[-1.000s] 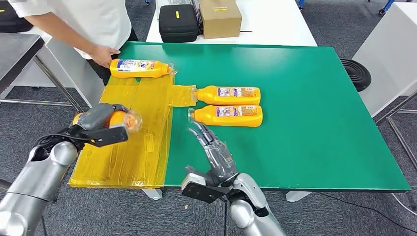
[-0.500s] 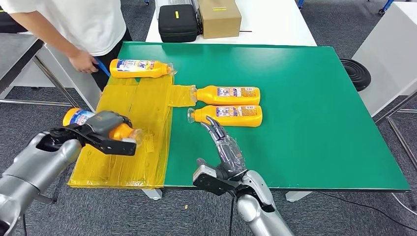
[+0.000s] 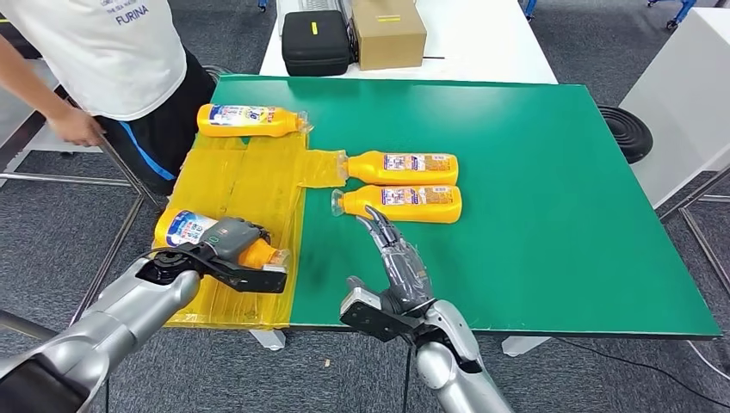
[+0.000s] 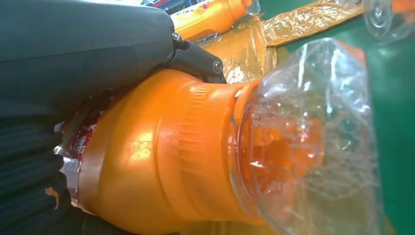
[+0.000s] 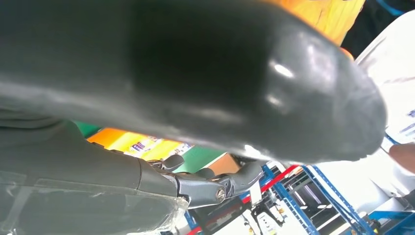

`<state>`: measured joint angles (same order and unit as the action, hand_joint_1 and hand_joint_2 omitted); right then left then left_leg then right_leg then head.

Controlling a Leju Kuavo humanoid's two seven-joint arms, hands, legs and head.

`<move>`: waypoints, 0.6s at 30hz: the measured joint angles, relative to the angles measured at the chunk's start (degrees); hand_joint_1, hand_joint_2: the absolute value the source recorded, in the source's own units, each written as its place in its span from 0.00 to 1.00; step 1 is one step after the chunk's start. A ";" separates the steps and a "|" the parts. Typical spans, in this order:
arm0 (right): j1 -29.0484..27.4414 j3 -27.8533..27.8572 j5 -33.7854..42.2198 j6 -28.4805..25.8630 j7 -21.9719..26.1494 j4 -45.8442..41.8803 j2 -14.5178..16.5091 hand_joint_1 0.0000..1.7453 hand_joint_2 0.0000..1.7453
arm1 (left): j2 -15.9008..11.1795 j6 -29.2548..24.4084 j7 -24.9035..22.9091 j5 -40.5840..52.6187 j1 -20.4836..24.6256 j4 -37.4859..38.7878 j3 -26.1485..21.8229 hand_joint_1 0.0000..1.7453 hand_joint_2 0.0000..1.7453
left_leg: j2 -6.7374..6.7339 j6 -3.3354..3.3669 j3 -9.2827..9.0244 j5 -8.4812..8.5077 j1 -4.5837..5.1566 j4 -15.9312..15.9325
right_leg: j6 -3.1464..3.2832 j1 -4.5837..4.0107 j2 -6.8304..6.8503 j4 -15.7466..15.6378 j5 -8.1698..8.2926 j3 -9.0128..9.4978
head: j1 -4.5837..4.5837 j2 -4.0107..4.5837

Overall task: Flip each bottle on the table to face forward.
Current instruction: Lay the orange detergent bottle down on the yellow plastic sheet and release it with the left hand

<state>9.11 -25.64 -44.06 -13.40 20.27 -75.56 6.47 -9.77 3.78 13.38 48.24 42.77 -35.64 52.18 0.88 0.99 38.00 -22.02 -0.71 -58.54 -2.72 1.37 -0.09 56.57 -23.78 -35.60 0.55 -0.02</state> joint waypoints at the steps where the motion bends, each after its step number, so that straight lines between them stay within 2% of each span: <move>1: -0.09 0.10 -0.03 -0.06 -0.10 0.00 0.00 0.00 0.00 | 0.51 -0.14 -0.02 0.07 0.14 0.70 -0.01 1.00 1.00 | 0.07 0.00 -0.09 0.00 0.00 0.00 | 0.03 0.00 0.06 0.00 -0.04 0.09 | 0.01 0.00; 8: -0.13 0.80 0.04 -0.11 -0.40 0.10 0.02 0.00 0.00 | 3.52 2.96 0.30 0.77 2.16 4.25 0.08 1.00 1.00 | 0.33 0.11 -0.29 0.09 0.00 0.01 | 0.02 0.03 0.30 -0.01 -0.01 0.41 | -0.02 0.00; 14: -0.53 0.90 0.65 -0.25 0.07 0.43 0.01 0.00 0.00 | 4.07 9.01 3.17 0.80 4.24 6.43 0.39 0.99 1.00 | 0.30 0.10 -0.31 0.11 0.00 0.00 | 0.00 0.01 0.28 0.00 0.05 0.42 | -0.01 0.00; 18: -0.95 0.90 1.04 -0.42 0.36 0.75 -0.02 0.00 0.00 | 3.97 11.59 4.61 0.78 5.20 7.38 0.88 0.90 1.00 | 0.27 0.06 -0.31 0.08 -0.02 0.01 | 0.01 -0.03 0.26 0.01 0.04 0.40 | 0.00 0.00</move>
<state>8.16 -24.75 -43.01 -13.81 20.62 -74.80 6.45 -5.80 15.37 17.99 49.02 47.97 -28.25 53.05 1.15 1.05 37.68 -21.94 -0.74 -58.54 -2.71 1.34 0.17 56.58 -23.74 -35.20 0.55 -0.02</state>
